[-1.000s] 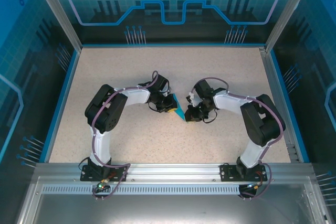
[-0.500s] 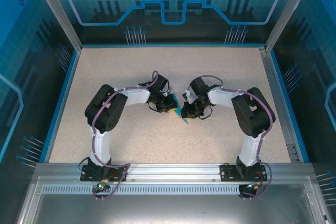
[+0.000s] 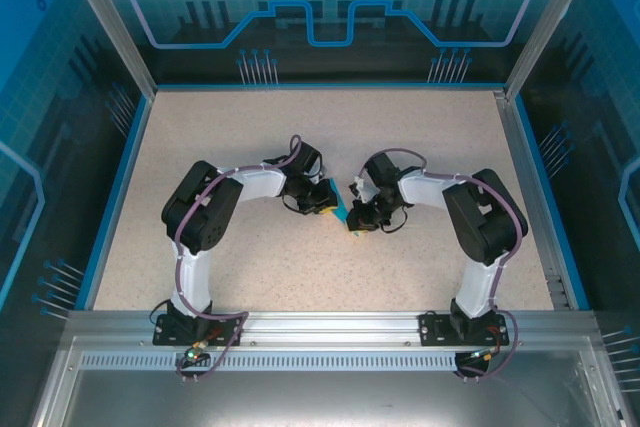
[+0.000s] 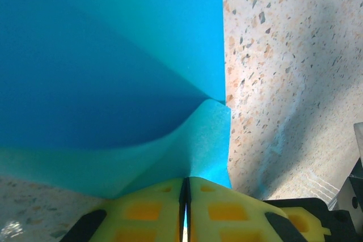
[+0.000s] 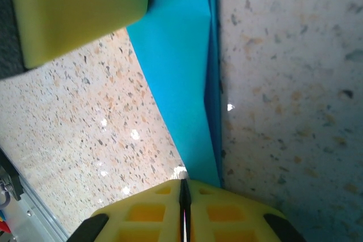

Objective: Fold a paper plane with a square sheet of paper (pick it up from the middle)
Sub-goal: Fold the wing for the fifth time at the center of the table.

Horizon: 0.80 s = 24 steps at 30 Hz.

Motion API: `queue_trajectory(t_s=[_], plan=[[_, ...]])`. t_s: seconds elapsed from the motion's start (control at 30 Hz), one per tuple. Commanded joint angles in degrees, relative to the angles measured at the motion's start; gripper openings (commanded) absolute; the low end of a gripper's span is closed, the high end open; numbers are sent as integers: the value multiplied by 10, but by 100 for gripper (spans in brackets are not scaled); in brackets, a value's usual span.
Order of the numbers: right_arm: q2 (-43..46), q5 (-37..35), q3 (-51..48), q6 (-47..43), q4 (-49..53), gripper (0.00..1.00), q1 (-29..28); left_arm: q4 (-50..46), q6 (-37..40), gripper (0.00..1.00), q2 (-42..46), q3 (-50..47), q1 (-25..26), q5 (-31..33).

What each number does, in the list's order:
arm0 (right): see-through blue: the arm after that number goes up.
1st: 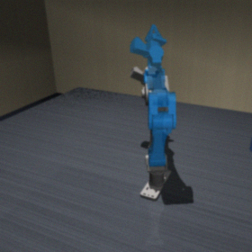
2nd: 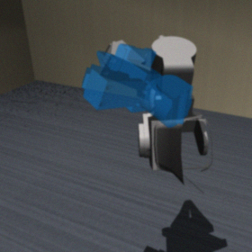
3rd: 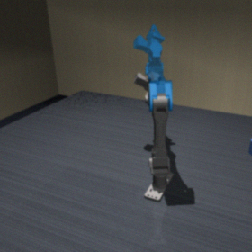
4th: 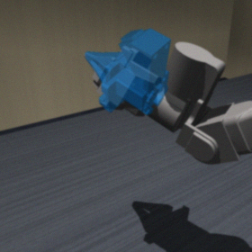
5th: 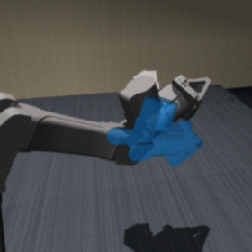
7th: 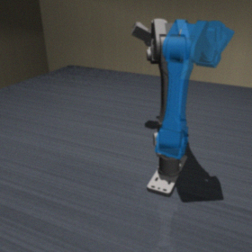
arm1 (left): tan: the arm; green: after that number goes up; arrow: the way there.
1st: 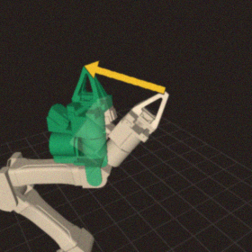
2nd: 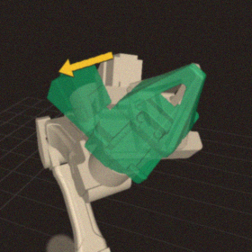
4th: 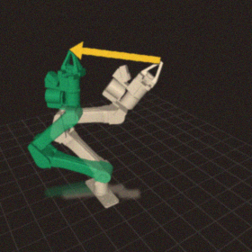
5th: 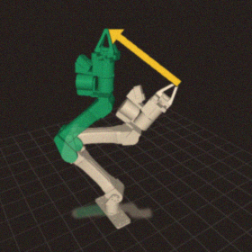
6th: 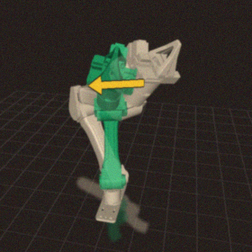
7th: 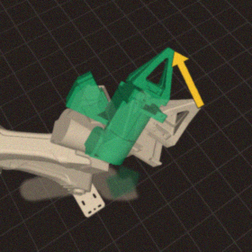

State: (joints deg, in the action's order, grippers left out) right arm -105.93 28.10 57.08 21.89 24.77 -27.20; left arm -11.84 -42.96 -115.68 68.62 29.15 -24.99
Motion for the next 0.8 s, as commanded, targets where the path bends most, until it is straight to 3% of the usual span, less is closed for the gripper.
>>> queue_trajectory(t_s=[0.0, 0.27, 0.47, 0.77], plan=[[11, -8, -38, -14, 72, 10, 7, -58, 5, 12, -26, -5, -2, 56], [49, -7, -93, 4, 52, 9, 25, -56, 4, 12, -28, -6, -1, 55], [103, 9, -53, 30, 3, 9, 27, -50, 6, 12, -26, -6, -2, 46], [-20, 5, 53, 35, -15, 9, -5, -45, 4, 12, -27, -7, -1, 41]])
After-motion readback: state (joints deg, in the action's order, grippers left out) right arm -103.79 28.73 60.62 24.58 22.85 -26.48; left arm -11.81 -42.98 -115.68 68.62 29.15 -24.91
